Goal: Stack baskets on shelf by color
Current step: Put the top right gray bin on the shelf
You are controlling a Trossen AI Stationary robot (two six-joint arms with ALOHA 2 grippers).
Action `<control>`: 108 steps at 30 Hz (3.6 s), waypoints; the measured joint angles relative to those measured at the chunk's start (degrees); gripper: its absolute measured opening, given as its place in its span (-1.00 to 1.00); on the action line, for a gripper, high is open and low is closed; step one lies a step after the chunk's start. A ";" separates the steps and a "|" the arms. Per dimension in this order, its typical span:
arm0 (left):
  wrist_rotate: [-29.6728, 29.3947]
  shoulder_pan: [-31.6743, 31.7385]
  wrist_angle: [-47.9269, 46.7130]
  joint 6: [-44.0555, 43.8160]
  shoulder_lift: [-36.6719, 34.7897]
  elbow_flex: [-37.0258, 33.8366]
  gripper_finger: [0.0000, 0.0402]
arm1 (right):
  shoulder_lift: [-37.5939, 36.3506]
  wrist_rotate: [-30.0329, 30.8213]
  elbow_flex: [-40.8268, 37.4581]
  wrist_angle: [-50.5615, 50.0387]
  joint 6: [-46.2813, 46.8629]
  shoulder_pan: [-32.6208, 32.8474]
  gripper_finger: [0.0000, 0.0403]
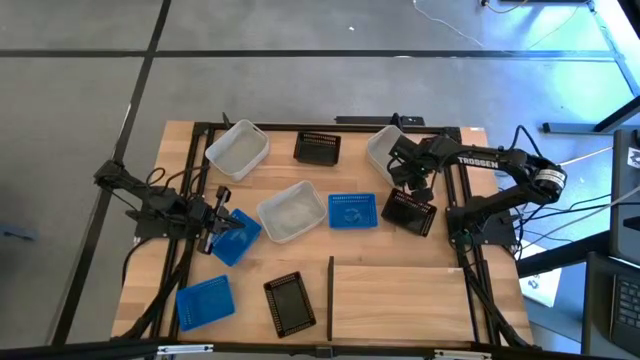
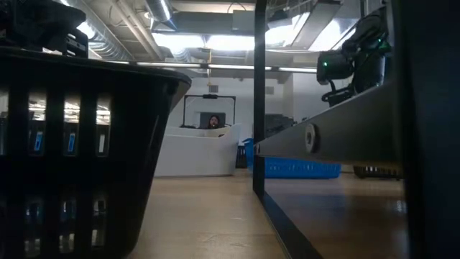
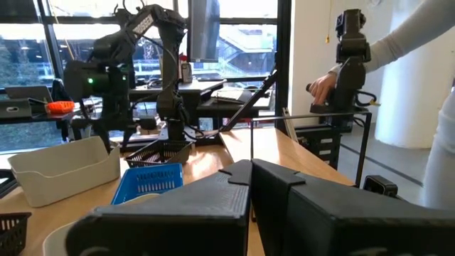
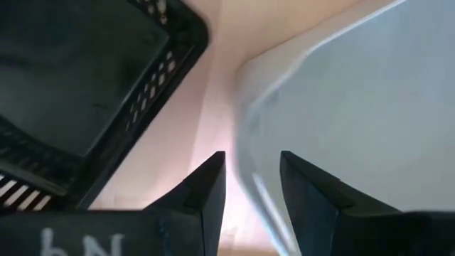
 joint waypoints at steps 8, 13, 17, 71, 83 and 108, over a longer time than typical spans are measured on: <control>0.01 0.00 -0.01 0.00 0.01 -0.01 -1.00 | -0.01 0.00 -1.97 2.09 1.88 0.00 -0.63; 0.00 0.00 0.00 0.00 0.00 0.00 -1.00 | -0.03 1.23 -1.55 2.26 4.82 0.00 -0.95; 0.00 0.00 -0.01 0.00 0.01 -0.01 -1.00 | -0.04 5.01 -0.23 0.26 7.90 0.61 -0.98; -4.90 0.02 0.39 3.36 0.01 0.00 -1.00 | 11.27 -23.28 50.25 -24.25 96.21 74.39 -1.00; -12.45 0.02 -3.84 -2.77 0.49 5.63 -1.00 | 20.24 -21.87 50.18 -27.01 103.64 81.67 -1.00; -13.52 0.08 -33.07 -12.11 37.91 46.65 -1.00 | 20.32 -24.51 40.56 -17.61 103.96 82.97 -1.00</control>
